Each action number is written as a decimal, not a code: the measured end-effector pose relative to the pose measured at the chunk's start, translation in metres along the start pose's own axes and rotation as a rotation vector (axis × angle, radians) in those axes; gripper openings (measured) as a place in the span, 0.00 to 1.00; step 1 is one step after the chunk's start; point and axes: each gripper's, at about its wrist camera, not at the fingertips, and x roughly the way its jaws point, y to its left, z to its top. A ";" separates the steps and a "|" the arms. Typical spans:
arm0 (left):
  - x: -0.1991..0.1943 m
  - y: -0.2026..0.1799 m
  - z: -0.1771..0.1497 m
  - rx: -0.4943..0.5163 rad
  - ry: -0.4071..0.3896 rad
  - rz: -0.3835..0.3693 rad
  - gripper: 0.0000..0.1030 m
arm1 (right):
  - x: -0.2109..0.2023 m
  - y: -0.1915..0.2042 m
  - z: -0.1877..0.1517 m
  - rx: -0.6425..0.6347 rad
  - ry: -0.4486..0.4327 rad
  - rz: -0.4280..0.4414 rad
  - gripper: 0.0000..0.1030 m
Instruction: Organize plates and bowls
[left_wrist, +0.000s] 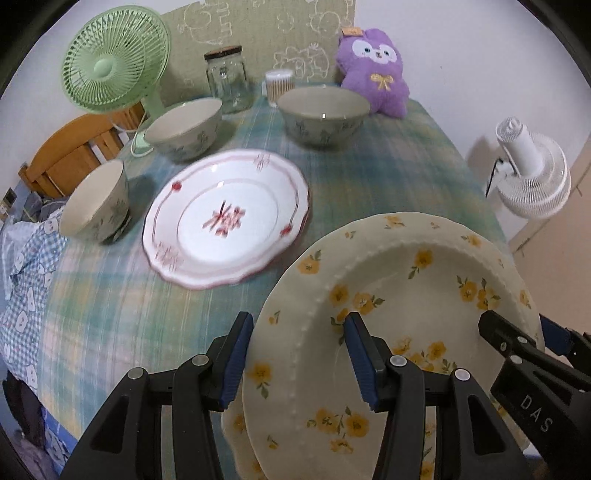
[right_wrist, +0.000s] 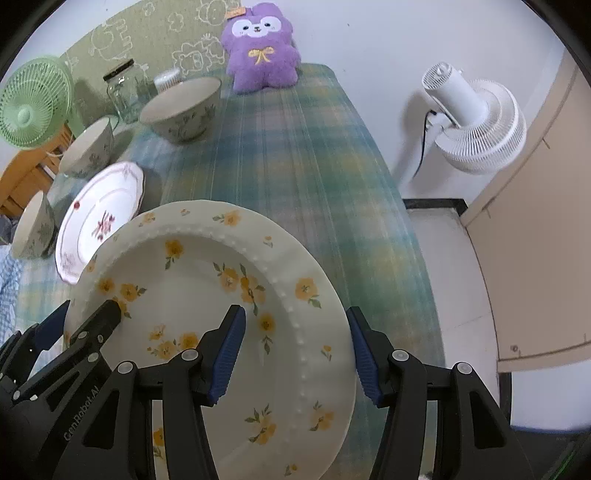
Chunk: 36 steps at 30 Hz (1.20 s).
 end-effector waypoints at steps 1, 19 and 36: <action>0.000 0.001 -0.005 0.005 0.003 -0.001 0.50 | 0.000 0.001 -0.004 0.003 0.003 -0.003 0.58; 0.009 0.001 -0.037 0.067 0.003 0.017 0.51 | 0.015 0.003 -0.040 0.023 0.042 -0.034 0.58; 0.015 -0.010 -0.032 0.079 0.020 0.073 0.62 | 0.021 -0.002 -0.035 0.045 0.045 -0.010 0.58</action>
